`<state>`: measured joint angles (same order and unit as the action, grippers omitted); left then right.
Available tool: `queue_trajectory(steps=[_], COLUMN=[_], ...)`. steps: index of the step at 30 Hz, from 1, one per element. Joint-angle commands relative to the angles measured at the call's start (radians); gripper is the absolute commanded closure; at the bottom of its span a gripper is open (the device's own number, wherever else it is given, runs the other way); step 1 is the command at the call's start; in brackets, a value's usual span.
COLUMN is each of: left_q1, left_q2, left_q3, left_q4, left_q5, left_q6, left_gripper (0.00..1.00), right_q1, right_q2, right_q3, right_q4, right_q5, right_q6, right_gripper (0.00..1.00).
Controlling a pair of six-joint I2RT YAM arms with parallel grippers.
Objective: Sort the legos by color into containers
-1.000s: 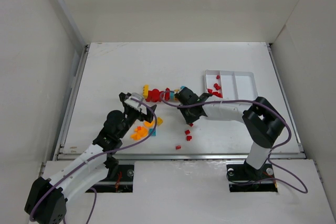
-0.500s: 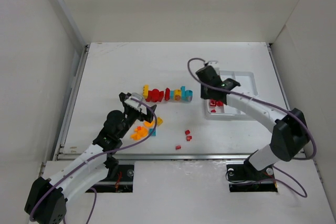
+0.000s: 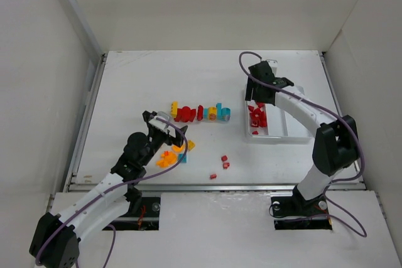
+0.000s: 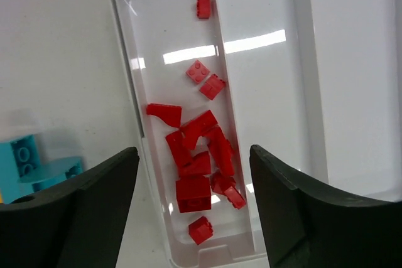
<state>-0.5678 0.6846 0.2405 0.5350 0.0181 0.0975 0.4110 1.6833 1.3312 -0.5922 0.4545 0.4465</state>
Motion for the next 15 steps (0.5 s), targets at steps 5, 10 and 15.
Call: queue_trajectory(steps=[5, 10, 15], left_q1=[-0.003, -0.003, -0.003], left_q2=[-0.02, -0.02, -0.02], left_q3=[-0.01, -0.01, -0.01], left_q4=[0.059, 0.068, 0.068], left_q5=[0.013, 0.013, 0.003], left_q6=[0.007, 0.007, 0.007], left_gripper=[0.0, 0.0, 0.0], right_q1=[0.085, 0.279, 0.429], right_q2=[-0.1, -0.165, -0.156], right_q3=[0.045, -0.094, -0.266], right_q4=[0.008, -0.027, 0.018], right_q5=[-0.091, -0.255, -0.373], right_q6=[-0.136, -0.247, -0.129], right_gripper=[0.21, 0.21, 0.27])
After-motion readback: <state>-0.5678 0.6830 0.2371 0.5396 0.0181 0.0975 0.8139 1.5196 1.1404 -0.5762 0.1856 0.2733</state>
